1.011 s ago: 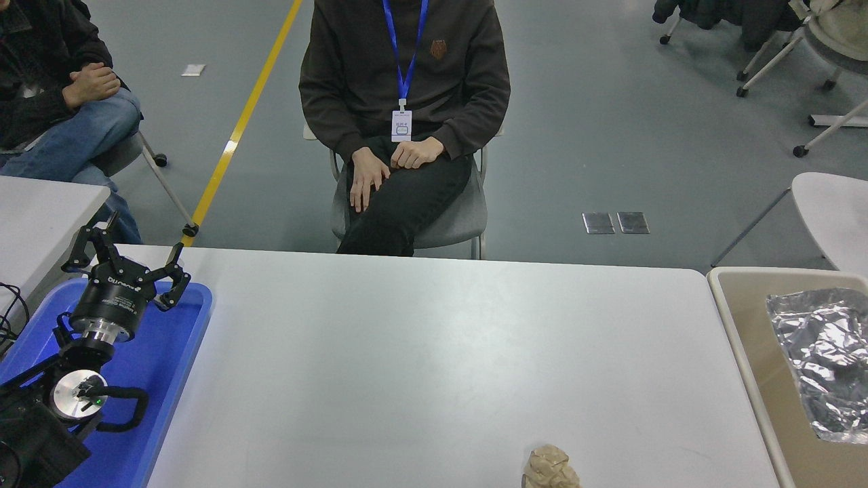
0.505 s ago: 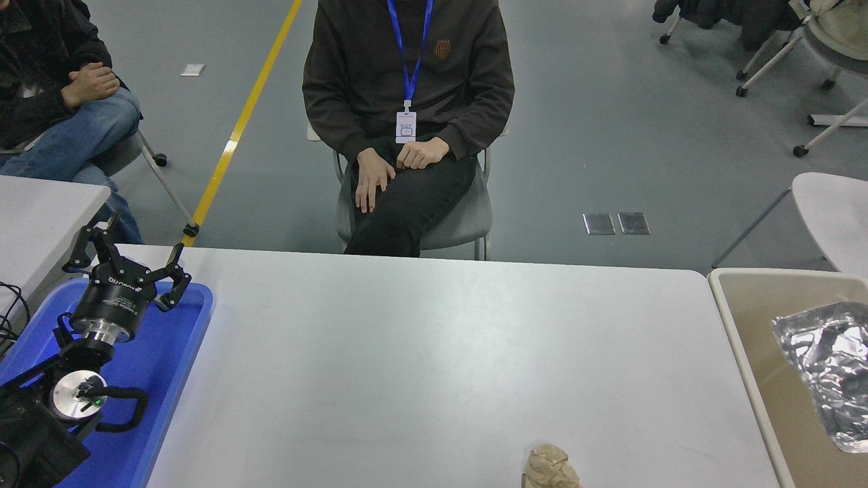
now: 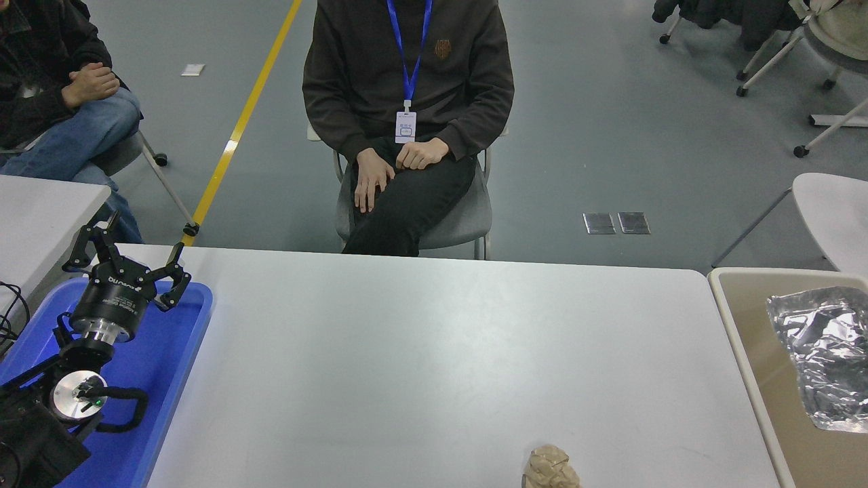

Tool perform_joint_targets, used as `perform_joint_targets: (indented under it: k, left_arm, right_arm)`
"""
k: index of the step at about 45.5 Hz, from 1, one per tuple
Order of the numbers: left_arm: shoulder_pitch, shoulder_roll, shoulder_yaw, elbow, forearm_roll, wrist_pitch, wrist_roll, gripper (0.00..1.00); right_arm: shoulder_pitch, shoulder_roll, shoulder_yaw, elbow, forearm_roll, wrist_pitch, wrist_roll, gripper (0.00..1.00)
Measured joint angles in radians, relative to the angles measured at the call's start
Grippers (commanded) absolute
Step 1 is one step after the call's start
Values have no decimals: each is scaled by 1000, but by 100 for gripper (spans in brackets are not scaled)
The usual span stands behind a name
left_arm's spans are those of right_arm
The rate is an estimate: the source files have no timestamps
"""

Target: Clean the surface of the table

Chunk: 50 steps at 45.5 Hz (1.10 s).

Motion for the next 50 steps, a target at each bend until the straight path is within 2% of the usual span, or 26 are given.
perform_joint_targets:
  k: [27, 28, 30, 31, 34, 36, 38, 50]
  left_arm:
    - [0, 0, 0, 0, 0, 0, 0, 100]
    - [0, 0, 0, 0, 0, 0, 0, 100]
    - [0, 0, 0, 0, 0, 0, 0, 100]
    - [0, 0, 0, 0, 0, 0, 0, 100]
    - [0, 0, 0, 0, 0, 0, 0, 100]
    - [0, 0, 0, 0, 0, 0, 0, 100]
    - [0, 0, 0, 0, 0, 0, 0, 100]
    - [0, 0, 0, 0, 0, 0, 0, 100]
  right_arm:
    - [-31, 23, -53, -80, 35, -6, -3, 0]
    - [-32, 23, -54, -82, 37, -6, -4, 15]
    - [-34, 23, -54, -85, 39, -6, -5, 69]
    - [-35, 23, -54, -87, 40, -6, -6, 84]
    - [-36, 24, -55, -91, 49, -6, -11, 86]
    - [-37, 24, -56, -93, 56, -6, -13, 93]
    - [-38, 24, -57, -95, 64, -6, -15, 96]
    - [-40, 24, -57, -100, 128, -5, -22, 98]
